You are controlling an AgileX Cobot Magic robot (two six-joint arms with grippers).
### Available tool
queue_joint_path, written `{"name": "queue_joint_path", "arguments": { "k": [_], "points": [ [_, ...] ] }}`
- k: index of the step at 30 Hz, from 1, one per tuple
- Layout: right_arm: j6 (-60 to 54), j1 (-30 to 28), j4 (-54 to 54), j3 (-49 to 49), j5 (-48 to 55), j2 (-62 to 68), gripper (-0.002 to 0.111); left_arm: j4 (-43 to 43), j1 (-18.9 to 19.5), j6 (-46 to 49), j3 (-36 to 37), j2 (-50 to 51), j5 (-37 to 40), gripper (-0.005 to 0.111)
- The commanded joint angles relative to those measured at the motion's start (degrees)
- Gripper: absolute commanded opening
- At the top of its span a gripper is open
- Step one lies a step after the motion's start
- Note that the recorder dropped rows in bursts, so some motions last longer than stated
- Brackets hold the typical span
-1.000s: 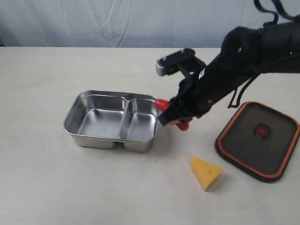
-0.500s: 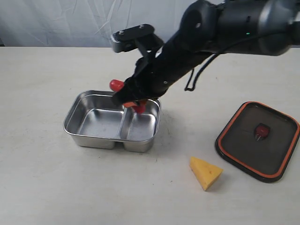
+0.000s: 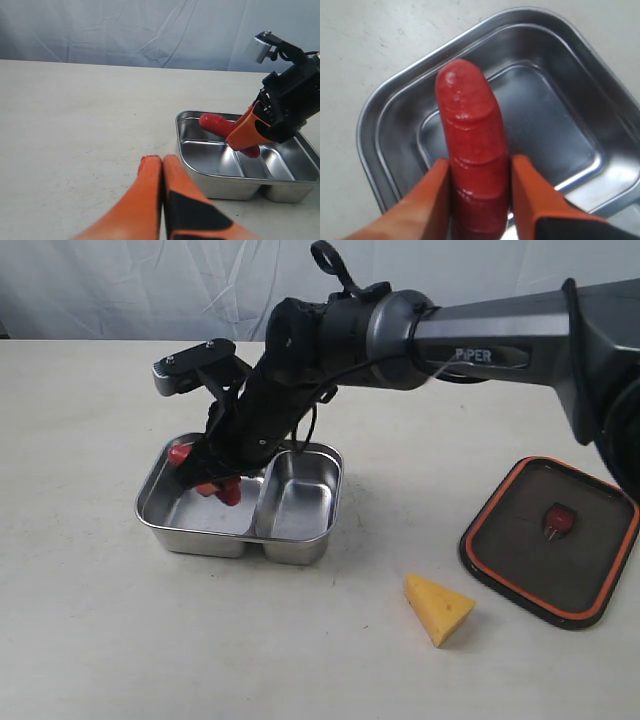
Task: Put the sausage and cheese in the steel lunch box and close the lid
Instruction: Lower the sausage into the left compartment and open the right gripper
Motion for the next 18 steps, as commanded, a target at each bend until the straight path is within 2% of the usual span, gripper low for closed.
{"name": "queue_joint_path", "arguments": {
  "k": [1, 15, 18],
  "points": [
    [-0.41, 0.06, 0.12, -0.68, 0.5, 0.83, 0.0, 0.16, 0.18, -0.02, 0.14, -0.28, -0.55, 0.0],
    [-0.29, 0.06, -0.26, -0.68, 0.49, 1.25, 0.0, 0.16, 0.18, -0.02, 0.14, -0.28, -0.55, 0.0],
    [1.9, 0.06, -2.52, -0.68, 0.49, 1.25, 0.009, 0.16, 0.18, -0.02, 0.14, -0.28, -0.55, 0.0]
  ]
}}
